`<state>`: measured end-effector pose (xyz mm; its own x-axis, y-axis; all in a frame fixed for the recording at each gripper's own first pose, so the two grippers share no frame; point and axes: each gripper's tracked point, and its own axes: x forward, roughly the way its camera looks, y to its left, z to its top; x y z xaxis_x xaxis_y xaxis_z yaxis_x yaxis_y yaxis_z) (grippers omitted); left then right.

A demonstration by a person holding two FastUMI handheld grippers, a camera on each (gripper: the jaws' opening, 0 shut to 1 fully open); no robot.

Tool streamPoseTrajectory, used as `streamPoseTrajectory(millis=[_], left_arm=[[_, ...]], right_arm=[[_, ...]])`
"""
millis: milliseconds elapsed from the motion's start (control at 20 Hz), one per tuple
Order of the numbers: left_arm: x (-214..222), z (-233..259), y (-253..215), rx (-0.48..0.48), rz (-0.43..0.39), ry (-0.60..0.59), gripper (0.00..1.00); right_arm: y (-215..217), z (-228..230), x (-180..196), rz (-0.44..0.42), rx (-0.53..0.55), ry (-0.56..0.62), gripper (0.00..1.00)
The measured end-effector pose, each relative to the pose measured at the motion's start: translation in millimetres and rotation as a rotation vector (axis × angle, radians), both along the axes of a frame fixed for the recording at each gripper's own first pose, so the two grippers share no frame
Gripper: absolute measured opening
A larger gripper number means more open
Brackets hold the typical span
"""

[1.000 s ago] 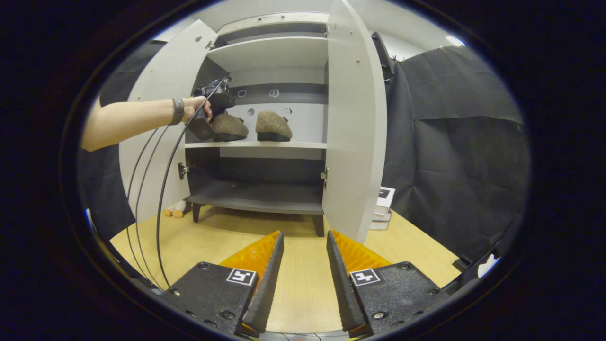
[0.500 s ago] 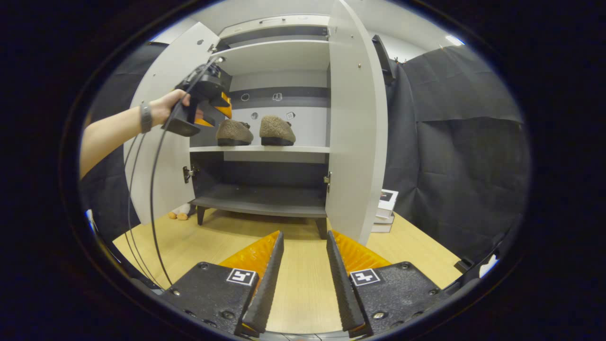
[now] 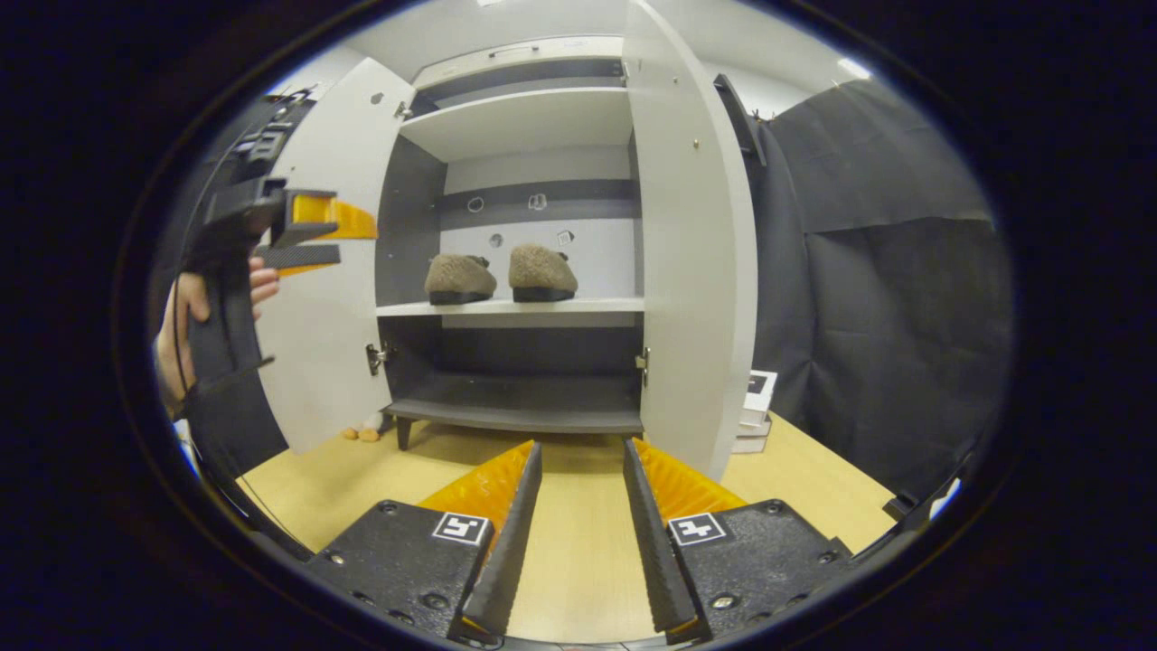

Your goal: Grab one shoe with the right hand and put it into the shoe cabinet, grab the other shoe with the left hand and put it into the shoe cabinet; then close the right door with the right hand and the left door with the left hand.

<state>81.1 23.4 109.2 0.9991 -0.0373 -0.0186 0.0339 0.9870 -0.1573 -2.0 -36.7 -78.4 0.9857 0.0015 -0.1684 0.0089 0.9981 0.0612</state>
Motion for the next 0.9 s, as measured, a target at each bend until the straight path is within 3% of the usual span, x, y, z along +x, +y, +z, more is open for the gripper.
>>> streamPoseTrajectory(millis=[250,500,700,850,900], left_arm=[[-67,-55,13,0.142,0.108,0.023,0.87],[-105,-106,-4,0.188,0.066,0.134,0.88],[-115,-114,-8,0.169,0.083,0.146,0.88],[-112,-113,-17,0.177,0.056,0.137,0.88],[-111,-112,-19,0.181,0.05,0.134,0.88]], right_arm=[[5,-13,-6,0.012,-0.001,0.018,0.59],[11,-19,-10,0.031,-0.009,0.027,0.6],[6,20,-15,0.033,0.027,-0.048,0.63],[-16,62,-16,0.007,0.048,-0.106,1.0],[-28,83,-18,-0.011,0.053,-0.142,1.0]])
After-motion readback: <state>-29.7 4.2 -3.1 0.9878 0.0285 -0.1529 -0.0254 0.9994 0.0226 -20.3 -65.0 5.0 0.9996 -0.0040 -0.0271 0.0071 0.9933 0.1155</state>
